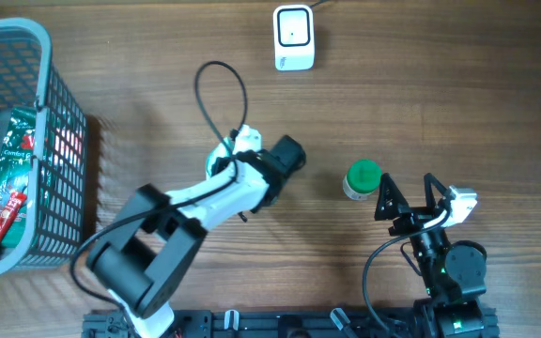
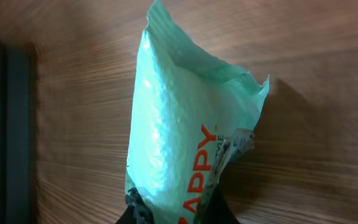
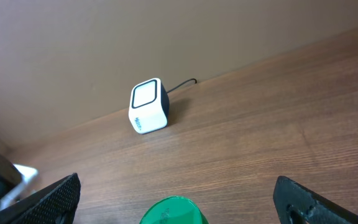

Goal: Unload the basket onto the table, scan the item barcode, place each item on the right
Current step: 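Carry the bag toward the scanner, turning it over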

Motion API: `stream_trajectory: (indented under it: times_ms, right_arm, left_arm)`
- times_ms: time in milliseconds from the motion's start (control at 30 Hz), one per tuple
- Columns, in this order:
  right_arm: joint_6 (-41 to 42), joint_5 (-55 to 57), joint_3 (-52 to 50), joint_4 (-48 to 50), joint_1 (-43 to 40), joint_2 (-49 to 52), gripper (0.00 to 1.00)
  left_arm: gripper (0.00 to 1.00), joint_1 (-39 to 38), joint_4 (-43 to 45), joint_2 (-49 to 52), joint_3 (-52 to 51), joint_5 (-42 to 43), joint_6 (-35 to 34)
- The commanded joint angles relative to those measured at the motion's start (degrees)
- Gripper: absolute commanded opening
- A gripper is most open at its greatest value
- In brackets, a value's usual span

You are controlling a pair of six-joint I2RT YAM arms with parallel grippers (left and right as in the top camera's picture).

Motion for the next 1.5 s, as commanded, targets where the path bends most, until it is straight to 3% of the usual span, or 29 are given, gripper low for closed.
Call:
stream_trajectory:
  times_ms: [0, 67, 133, 467, 733, 800, 867, 933, 1067, 1300, 1467]
  right_arm:
    - [-1.0, 0.8, -0.1, 0.3, 0.2, 0.1, 1.00]
    - [-1.0, 0.8, -0.1, 0.3, 0.2, 0.1, 1.00]
    - [-1.0, 0.8, -0.1, 0.3, 0.2, 0.1, 1.00]
    - [-1.0, 0.8, -0.1, 0.3, 0.2, 0.1, 1.00]
    - [-1.0, 0.8, -0.1, 0.3, 0.2, 0.1, 1.00]
    - [-1.0, 0.8, -0.1, 0.3, 0.2, 0.1, 1.00]
    - [-1.0, 0.8, -0.1, 0.3, 0.2, 0.1, 1.00]
    - [-1.0, 0.8, -0.1, 0.3, 0.2, 0.1, 1.00]
    - [-1.0, 0.8, -0.1, 0.3, 0.2, 0.1, 1.00]
    - [-1.0, 0.8, -0.1, 0.3, 0.2, 0.1, 1.00]
    - [-1.0, 0.8, -0.1, 0.3, 0.2, 0.1, 1.00]
  left_arm:
    - [0.04, -2.2, 0.5, 1.6, 0.6, -3.9, -0.8]
    - [0.08, -2.8, 0.7, 1.6, 0.6, -2.8, 0.4]
    - [0.21, -3.2, 0.8, 1.6, 0.6, -1.4, 0.8]
    - [0.15, -3.6, 0.5, -0.3, 0.9, 1.4, 0.8]
    - [0.30, -3.6, 0.3, -4.7, 0.9, 8.3, 0.7]
    - [0.27, -3.6, 0.9, -5.1, 0.9, 11.4, 0.7]
    - [0.16, -3.6, 1.3, -5.1, 0.9, 13.2, 0.7]
    - [0.11, -3.6, 1.5, -5.1, 0.9, 13.9, 0.7]
    - [0.14, -3.6, 1.8, -5.1, 0.9, 16.1, 0.7]
    - [0.20, -3.6, 2.2, -5.1, 0.9, 30.4, 0.7]
    - [0.14, -3.4, 1.7, -6.9, 1.6, 32.7, 0.7]
